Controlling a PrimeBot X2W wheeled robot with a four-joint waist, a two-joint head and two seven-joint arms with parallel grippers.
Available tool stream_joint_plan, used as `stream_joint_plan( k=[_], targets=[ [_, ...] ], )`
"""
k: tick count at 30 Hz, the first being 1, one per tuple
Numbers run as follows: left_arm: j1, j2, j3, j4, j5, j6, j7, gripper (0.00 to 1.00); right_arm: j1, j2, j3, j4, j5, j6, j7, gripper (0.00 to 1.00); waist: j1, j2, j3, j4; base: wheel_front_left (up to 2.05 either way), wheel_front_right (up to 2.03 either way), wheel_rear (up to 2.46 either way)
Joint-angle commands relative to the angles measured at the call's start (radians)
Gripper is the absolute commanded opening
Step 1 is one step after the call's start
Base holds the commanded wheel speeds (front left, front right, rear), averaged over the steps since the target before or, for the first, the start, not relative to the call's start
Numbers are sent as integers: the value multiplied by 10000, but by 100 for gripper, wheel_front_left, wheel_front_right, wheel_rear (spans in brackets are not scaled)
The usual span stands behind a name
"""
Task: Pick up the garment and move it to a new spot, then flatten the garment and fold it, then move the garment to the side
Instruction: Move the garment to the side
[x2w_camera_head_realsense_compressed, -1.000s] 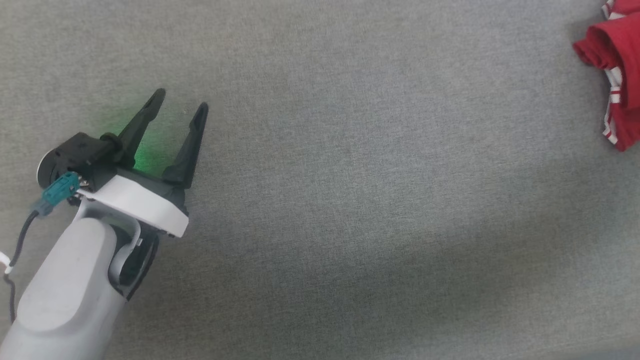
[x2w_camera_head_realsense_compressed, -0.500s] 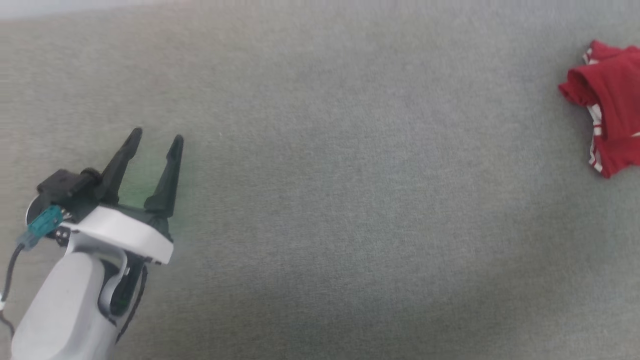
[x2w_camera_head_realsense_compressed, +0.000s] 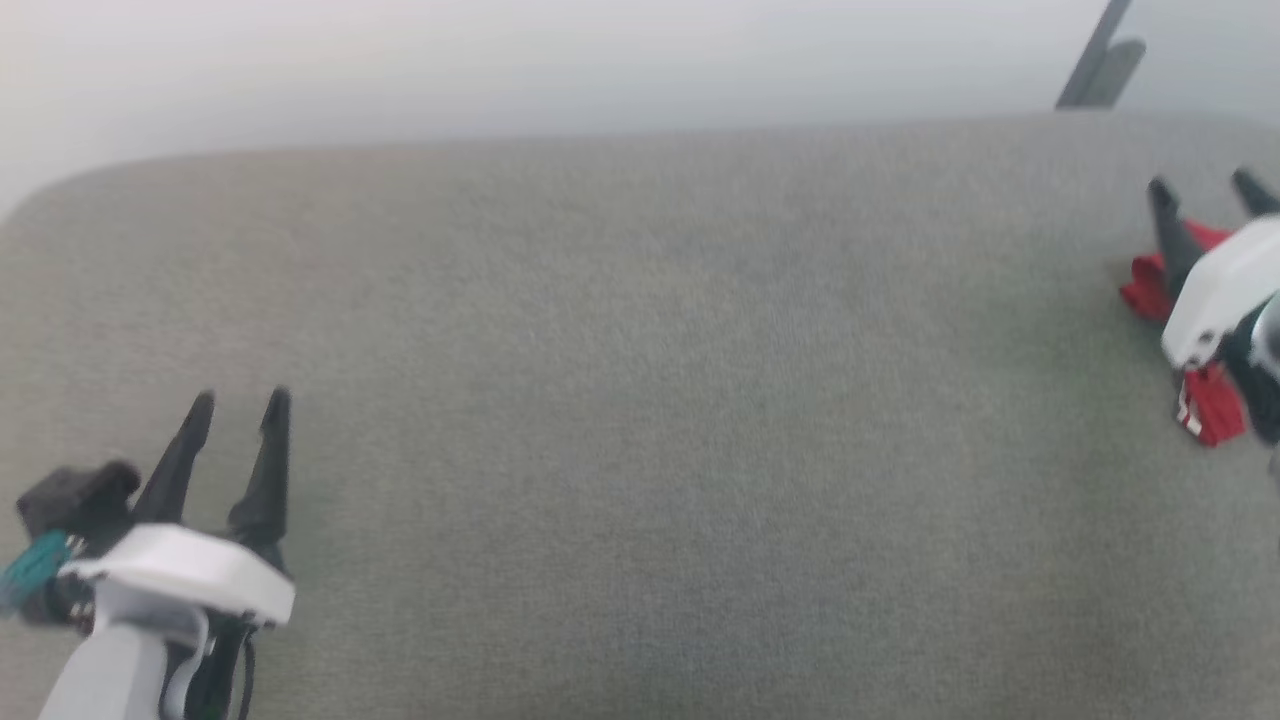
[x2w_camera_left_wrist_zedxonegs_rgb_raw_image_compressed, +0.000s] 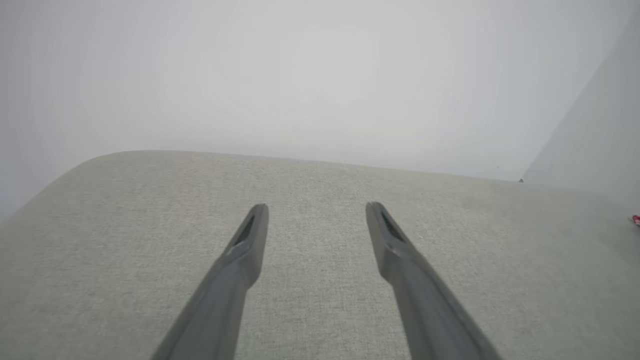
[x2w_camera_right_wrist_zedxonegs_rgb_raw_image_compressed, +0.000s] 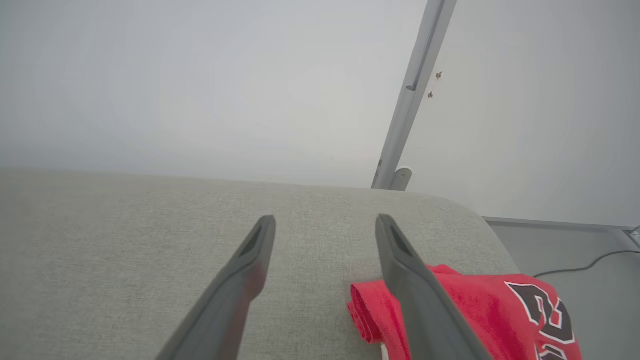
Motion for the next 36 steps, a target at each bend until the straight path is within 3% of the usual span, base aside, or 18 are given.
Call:
stream_joint_plan(
  k=[1,9,17,28,36],
  targets=[
    [297,-37,214,-4,77,17,-35,100,398,-8,145,-194,212,-3,-175,100,0,0,-519,242,0,0,0],
    [1294,-172,921,-19,435,17,-35,100,1909,126,572,-1000,900,-1,-775,100,0,0,-1288,372,0,0,0],
    [2145,-464,1622,-343,464,17,-35,100,3367,189,490,-1856,871,-1,-1376,100,0,0,-1683,439,0,0,0],
    [2991,-346,1511,-764,293,7,-35,100,5605,768,-804,-3485,75,-3,-1747,100,0,0,-1939,435,0,0,0],
    [3230,-618,1907,-975,558,6,-35,100,7120,1517,-1960,-4642,-656,-1,-1761,100,0,0,-1979,391,0,0,0]
  ],
)
